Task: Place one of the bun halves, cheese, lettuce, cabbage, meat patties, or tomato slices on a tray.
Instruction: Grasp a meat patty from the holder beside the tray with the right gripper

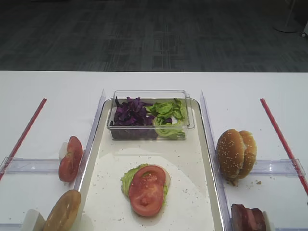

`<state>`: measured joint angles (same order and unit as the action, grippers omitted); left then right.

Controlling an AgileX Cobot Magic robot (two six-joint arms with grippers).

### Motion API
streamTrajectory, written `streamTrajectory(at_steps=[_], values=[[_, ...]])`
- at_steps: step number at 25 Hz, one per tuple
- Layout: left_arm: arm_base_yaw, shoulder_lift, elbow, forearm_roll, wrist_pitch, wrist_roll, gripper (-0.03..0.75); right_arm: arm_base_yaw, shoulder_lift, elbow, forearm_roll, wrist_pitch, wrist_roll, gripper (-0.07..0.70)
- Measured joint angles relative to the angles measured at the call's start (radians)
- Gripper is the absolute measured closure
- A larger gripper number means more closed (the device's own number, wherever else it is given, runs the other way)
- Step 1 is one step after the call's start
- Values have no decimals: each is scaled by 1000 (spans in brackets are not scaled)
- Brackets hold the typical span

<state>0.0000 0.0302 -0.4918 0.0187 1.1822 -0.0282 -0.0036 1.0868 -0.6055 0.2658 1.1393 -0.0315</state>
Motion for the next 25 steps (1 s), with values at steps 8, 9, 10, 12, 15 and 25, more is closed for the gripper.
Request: streamTrajectory(at_steps=[8,9,10,12,15,25], values=[[0,0,0,0,0,0,151,0,0,0,4,0,-8,79],[0,0,0,0,0,0,151,0,0,0,8,0,-8,79],[0,0,0,0,0,0,151,0,0,0,10,0,-10,79],[0,0,0,0,0,0,151,0,0,0,24,0,-22,79],[0,0,0,0,0,0,151,0,0,0,47,0,-38,79],[0,0,0,0,0,0,151,0,0,-46,55,8,-91,79]])
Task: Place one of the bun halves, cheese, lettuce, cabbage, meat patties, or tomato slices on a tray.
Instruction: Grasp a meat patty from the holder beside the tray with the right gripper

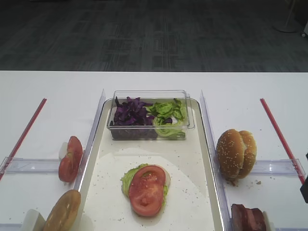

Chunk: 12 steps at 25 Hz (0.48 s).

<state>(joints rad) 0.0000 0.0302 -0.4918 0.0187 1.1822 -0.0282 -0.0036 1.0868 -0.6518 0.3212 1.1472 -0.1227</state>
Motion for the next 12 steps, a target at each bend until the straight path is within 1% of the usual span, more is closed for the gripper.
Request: streamTrajectory(at_steps=[4,6,8,12], values=[[0,0,0,0,0,0,151,4,6,-36,0,17,-2,79],[0,0,0,0,0,0,151,27,18,-39,-10,21,-2,79],[0,0,0,0,0,0,151,79,29,-40,-20,22,5,79],[0,0,0,0,0,0,151,207,56,-54,-44,4,67,79]])
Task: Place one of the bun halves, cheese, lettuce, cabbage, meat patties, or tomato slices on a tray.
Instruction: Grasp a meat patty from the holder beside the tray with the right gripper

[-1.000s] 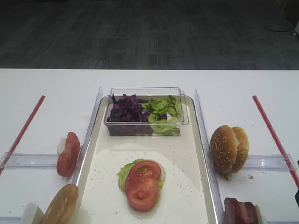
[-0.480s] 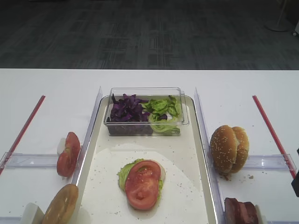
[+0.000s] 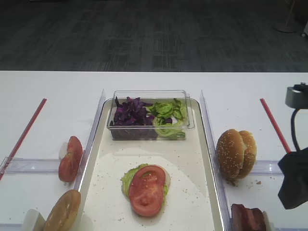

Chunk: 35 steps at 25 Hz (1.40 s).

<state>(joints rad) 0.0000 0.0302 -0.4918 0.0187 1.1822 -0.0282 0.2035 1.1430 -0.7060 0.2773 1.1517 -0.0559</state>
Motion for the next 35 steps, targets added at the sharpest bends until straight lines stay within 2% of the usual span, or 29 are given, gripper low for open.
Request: streamTrajectory(at_steps=[7,11,14,18,23,29,35], values=[[0,0,0,0,0,0,151,232,59,-65,-82,-7,216,79],[0,0,0,0,0,0,151,328,105,-103,-95,-9,328,79],[0,0,0,0,0,0,151,386,146,-126,-102,-9,381,90],[0,0,0,0,0,0,151,456,208,-151,-111,-18,417,157],[0,0,0,0,0,0,151,492,258,-157,-104,-49,446,181],[0,0,0,0,0,0,151,492,274,-157,-100,-80,457,183],[0,0,0,0,0,0,151,492,274,-157,-100,-88,457,200]])
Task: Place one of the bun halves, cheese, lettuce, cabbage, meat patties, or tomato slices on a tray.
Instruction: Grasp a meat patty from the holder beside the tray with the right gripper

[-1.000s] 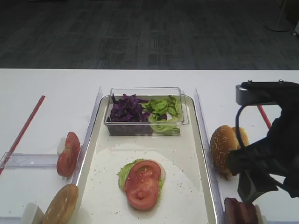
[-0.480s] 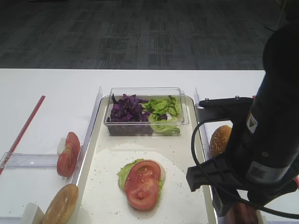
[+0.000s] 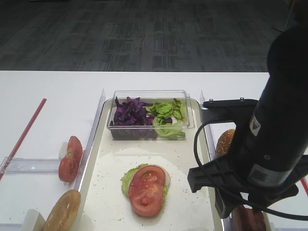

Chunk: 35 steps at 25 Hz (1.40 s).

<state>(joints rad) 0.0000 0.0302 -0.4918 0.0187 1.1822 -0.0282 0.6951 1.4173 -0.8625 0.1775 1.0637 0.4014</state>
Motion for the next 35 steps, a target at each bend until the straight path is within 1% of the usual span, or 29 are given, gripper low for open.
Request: streamTrajectory(at_steps=[4,8,20,27,35], values=[[0,0,0,0,0,0,151,0,0,0,4,-13,-2,227],[0,0,0,0,0,0,151,0,0,0,6,-22,4,232],[0,0,0,0,0,0,151,0,0,0,6,-24,91,232],[0,0,0,0,0,0,151,0,3,0,6,-24,100,232],[0,0,0,0,0,0,151,0,60,12,6,-30,100,234]])
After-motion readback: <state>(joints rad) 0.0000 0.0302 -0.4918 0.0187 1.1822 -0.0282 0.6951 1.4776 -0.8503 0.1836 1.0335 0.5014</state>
